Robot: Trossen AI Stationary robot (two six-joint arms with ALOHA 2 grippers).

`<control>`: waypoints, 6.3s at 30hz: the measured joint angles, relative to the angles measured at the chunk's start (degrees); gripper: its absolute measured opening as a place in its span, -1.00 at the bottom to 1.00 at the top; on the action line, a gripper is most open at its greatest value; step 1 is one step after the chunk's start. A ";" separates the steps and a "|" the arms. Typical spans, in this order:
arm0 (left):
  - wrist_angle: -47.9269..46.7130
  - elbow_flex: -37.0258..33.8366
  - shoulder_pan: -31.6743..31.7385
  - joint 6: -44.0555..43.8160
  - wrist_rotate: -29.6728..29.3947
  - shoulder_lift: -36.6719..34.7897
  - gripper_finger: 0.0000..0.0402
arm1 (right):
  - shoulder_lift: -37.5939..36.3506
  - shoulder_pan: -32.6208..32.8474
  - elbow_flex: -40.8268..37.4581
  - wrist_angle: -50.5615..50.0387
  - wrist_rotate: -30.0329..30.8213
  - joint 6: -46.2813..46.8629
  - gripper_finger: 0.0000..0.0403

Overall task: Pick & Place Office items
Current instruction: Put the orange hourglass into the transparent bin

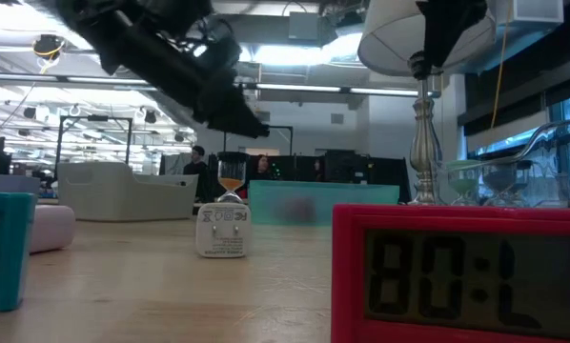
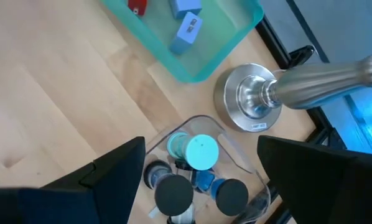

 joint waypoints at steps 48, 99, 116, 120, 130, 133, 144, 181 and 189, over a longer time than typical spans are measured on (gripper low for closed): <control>-26.97 7.67 3.35 -8.80 11.57 0.04 0.10 | 0.09 1.19 -0.08 0.82 2.82 -0.39 0.56; -8.16 8.57 -24.65 2.32 -23.85 -22.08 0.06 | 0.11 -5.17 -46.03 128.57 -19.56 -38.65 0.56; 16.28 8.57 -27.58 26.22 -15.17 -22.08 0.07 | 0.11 -5.18 -38.60 131.70 -32.59 -36.05 0.56; 17.57 8.57 -27.58 27.41 -11.67 -21.99 0.07 | 0.11 -5.20 -36.59 131.66 -36.60 -36.13 0.56; 21.44 8.57 -27.58 31.29 -9.62 -19.09 0.07 | 0.11 -5.20 -34.34 131.62 -37.35 -36.24 0.56; 22.25 8.57 -27.53 31.47 -9.64 -18.37 0.07 | 0.11 -5.20 -33.80 131.66 -37.37 -35.35 0.56; 22.74 8.57 -25.16 30.02 -9.53 -16.60 0.07 | 0.11 -5.20 -32.97 131.65 -36.89 -34.56 0.56; 24.43 8.57 -24.21 29.52 -6.60 -15.41 0.09 | 0.11 -5.13 -32.99 131.68 -40.48 -36.04 0.02; 23.57 8.57 -24.28 26.48 -6.57 -15.43 0.27 | 0.13 -5.11 -33.04 131.48 -40.79 -35.02 0.02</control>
